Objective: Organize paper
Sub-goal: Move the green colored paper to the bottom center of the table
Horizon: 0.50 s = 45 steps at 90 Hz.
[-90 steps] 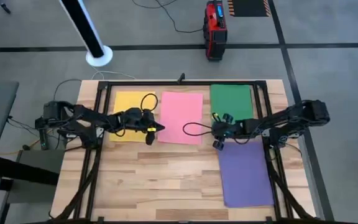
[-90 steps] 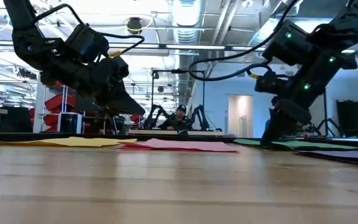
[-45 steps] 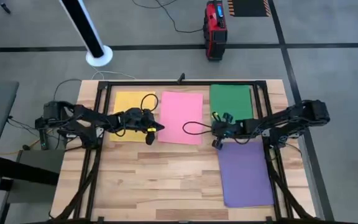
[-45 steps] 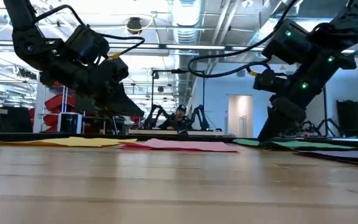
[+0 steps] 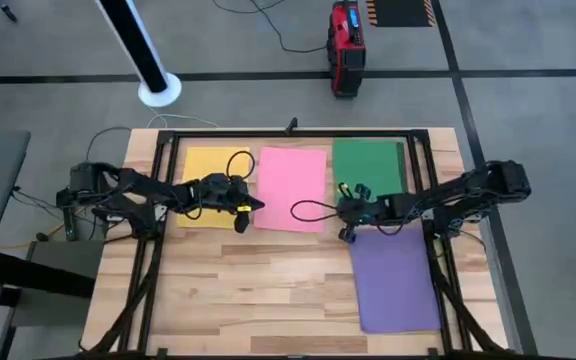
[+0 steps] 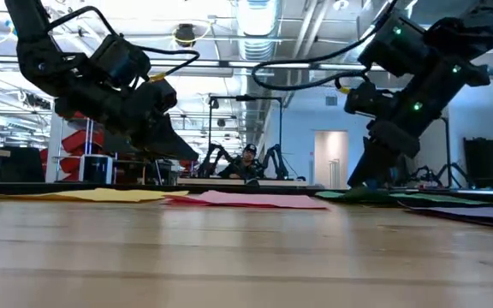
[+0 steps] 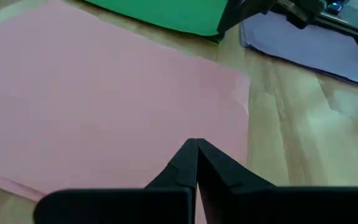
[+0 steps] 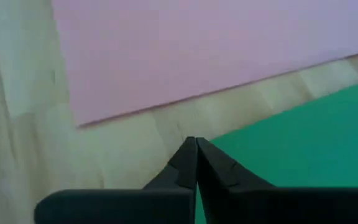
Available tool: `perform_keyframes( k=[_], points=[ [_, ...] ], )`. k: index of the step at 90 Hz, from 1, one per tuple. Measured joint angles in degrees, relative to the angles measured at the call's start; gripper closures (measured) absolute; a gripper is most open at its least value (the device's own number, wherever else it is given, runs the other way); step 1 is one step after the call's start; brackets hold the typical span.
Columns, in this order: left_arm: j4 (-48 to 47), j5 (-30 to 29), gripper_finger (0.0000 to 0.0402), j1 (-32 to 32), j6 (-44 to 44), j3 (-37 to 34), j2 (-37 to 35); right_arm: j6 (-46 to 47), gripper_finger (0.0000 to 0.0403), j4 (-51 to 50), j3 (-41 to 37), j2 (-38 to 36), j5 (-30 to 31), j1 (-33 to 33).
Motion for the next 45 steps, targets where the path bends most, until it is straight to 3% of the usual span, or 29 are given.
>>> perform_keyframes(
  k=[31,45],
  points=[
    [-0.31,0.15,0.0402,0.0,-0.32,0.0,0.0,0.88,0.0403,-0.63,2.51,0.0,-3.83,0.9],
    [0.38,-0.26,0.0402,-0.58,0.83,0.0,0.0,0.94,0.0403,-5.97,5.84,0.0,-4.5,1.05]
  ],
)
